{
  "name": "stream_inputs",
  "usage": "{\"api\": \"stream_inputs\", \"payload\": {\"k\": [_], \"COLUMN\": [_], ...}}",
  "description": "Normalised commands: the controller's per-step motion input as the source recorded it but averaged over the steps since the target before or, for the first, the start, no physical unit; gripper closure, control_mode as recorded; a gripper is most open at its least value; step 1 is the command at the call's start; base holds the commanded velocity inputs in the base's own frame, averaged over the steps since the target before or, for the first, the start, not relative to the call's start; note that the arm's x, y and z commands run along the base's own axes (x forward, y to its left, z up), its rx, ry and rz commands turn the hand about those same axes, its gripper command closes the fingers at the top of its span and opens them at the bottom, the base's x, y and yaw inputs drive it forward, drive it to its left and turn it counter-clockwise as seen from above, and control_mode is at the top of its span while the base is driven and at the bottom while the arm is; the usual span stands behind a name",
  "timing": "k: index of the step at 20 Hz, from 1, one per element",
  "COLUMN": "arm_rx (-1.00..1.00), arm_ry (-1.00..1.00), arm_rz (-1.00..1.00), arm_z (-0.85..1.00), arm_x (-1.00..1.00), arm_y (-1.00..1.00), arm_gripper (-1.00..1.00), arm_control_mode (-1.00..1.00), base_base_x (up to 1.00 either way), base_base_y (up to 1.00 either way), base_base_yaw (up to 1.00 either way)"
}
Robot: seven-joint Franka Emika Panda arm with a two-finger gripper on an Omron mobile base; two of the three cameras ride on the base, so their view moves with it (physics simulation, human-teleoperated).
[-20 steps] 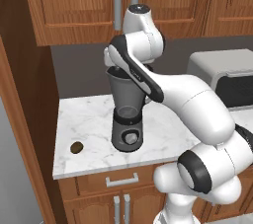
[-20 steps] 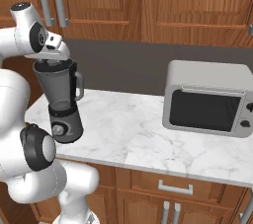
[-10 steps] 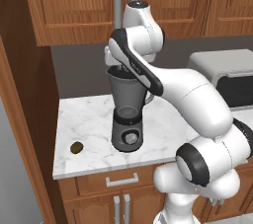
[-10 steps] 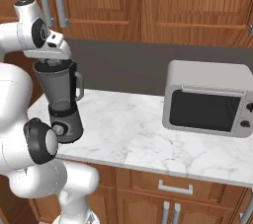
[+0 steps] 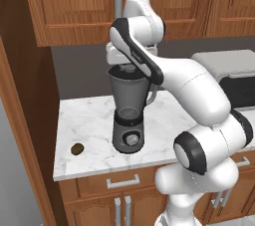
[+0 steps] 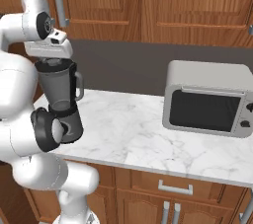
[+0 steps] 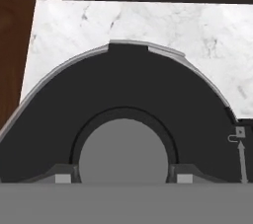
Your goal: Open the blender lid, put the kiwi in the blender, close the lid, and start the blender.
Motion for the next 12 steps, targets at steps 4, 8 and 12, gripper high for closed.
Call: {"api": "stream_inputs", "payload": {"k": [4, 8, 12], "arm_rx": [0.0, 0.01, 0.01], "arm_ry": [0.0, -0.01, -0.1], "arm_rz": [0.0, 0.0, 0.0], "arm_z": [-0.06, 0.28, 0.44], "arm_x": [-0.01, -0.13, -0.19], "arm_y": [0.0, -0.08, -0.14], "arm_gripper": [1.0, 1.0, 1.0], "arm_control_mode": [-1.0, -1.0, -1.0], "base_base_x": [0.0, 0.0, 0.0], "base_base_y": [0.0, 0.0, 0.0], "base_base_yaw": [0.0, 0.0, 0.0]}}
